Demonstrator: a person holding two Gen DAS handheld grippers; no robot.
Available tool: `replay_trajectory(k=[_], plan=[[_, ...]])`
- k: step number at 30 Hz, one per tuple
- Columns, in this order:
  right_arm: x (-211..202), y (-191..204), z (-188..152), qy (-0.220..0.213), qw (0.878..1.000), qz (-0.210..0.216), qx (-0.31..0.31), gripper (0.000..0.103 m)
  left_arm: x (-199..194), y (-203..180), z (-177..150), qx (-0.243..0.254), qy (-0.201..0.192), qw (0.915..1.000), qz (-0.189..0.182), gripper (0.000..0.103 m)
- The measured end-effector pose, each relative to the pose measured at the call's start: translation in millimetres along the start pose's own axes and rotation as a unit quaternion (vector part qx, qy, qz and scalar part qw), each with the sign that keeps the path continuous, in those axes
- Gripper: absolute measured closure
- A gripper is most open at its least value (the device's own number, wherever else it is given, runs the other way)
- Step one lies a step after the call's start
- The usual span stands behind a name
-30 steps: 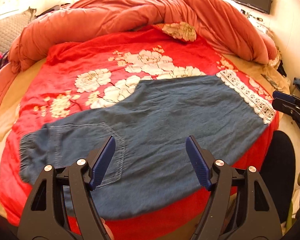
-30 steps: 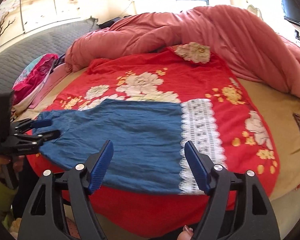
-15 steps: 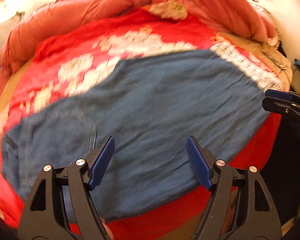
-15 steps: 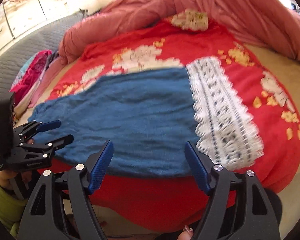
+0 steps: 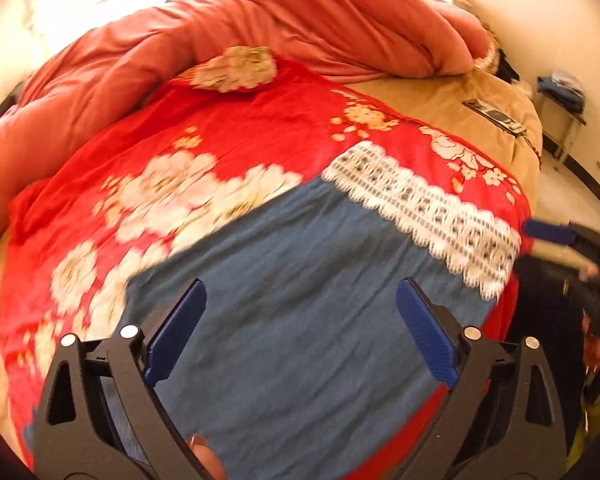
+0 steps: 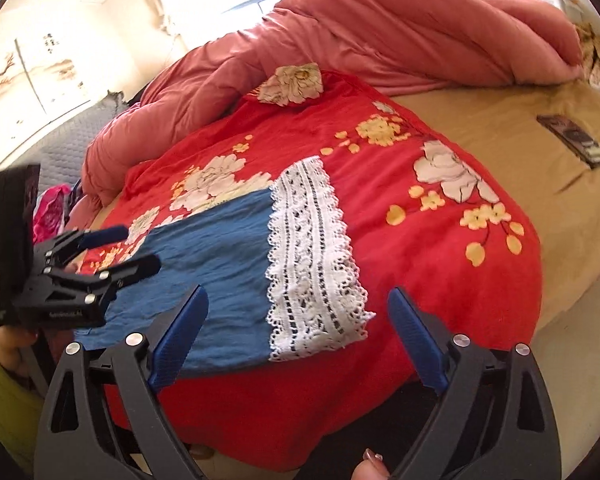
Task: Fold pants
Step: 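Grasp the lace hem edge with the left gripper while the right gripper grasps it too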
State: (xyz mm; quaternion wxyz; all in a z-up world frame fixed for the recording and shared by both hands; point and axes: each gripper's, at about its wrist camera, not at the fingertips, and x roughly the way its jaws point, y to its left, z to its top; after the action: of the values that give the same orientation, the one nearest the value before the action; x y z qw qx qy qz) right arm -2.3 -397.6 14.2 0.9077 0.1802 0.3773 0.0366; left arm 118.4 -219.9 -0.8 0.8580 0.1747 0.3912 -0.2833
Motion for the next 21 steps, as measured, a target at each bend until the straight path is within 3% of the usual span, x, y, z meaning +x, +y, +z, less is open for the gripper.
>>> replay_trajectory(k=[6,13,14,17,21], plan=[[12.6,-7.5,-2.6,0.012,1.000,0.008,0.026,0.013,44.1,5.7,38.6,0.005,0.022,0.9996,-0.015,0.012],[24.4,-17.5,-3.0,0.018,0.998,0.031,0.057,0.013,98.0,26.5,68.0,-0.028,0.049,0.9958,-0.071,0.014],[25.6,-17.8,-3.0,0.019,0.998,0.032,0.057,0.015,105.0,28.7,70.0,-0.034,0.055,0.9946,-0.081,0.017],[29.1,-16.2,-3.3,0.017,0.999,0.017,0.045,0.044,124.9,36.0,74.7,-0.058,0.072,0.9882,-0.122,0.031],[27.8,-22.7,-2.3,0.007,0.998,0.031,0.061,0.063,140.3,35.4,78.7,-0.061,0.077,0.9805,-0.170,0.049]])
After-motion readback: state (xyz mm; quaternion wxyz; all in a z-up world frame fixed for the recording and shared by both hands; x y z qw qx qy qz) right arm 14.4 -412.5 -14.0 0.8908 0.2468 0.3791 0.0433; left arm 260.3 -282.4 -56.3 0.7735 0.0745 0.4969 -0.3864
